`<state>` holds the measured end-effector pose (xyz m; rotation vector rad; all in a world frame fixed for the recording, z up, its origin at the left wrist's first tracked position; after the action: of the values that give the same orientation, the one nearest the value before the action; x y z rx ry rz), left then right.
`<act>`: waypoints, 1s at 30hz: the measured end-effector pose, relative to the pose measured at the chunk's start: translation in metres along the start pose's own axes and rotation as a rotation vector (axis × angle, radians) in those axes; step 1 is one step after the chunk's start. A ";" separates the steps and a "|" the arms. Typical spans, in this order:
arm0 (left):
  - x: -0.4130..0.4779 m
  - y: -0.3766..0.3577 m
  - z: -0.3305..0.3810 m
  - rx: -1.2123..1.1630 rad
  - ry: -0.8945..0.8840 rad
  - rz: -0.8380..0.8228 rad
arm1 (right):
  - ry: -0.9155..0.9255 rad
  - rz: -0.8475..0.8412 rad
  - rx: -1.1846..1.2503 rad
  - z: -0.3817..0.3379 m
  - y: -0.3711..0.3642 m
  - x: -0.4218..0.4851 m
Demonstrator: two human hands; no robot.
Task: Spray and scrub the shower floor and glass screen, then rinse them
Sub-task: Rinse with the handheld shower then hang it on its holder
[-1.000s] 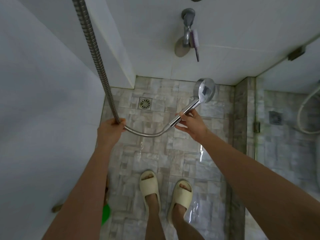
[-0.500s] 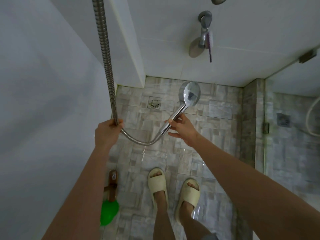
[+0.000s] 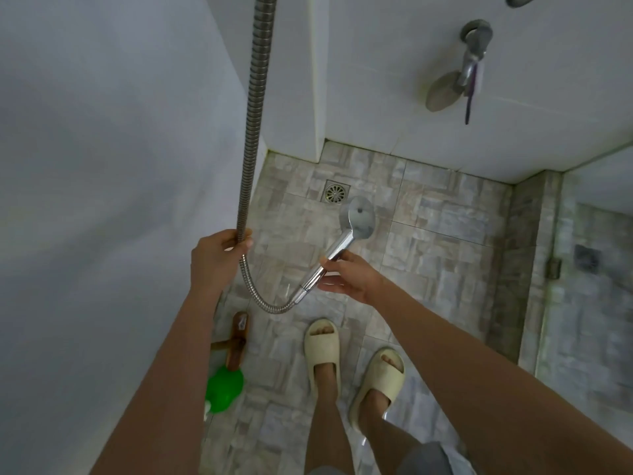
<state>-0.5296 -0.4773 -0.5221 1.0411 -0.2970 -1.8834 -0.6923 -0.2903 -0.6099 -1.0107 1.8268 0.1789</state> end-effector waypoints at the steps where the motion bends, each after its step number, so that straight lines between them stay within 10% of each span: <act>1: -0.002 0.001 -0.001 -0.004 -0.003 0.001 | -0.011 0.004 -0.010 0.002 0.000 -0.001; 30: -0.025 -0.116 0.097 0.110 -0.039 -0.159 | 0.479 0.598 0.118 -0.078 0.136 -0.096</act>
<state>-0.6693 -0.4154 -0.5170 1.1308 -0.3528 -2.0508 -0.8273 -0.1909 -0.5351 -0.4144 2.5147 0.1942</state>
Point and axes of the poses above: each hand's wrist, its own x-axis towards the middle knuckle, its own y-axis out of the back of the hand, z = x × y, the point moved 9 cm from there along x, towards the middle knuckle, and after that the axes turned 5 degrees about y, right-handed, at the moved point
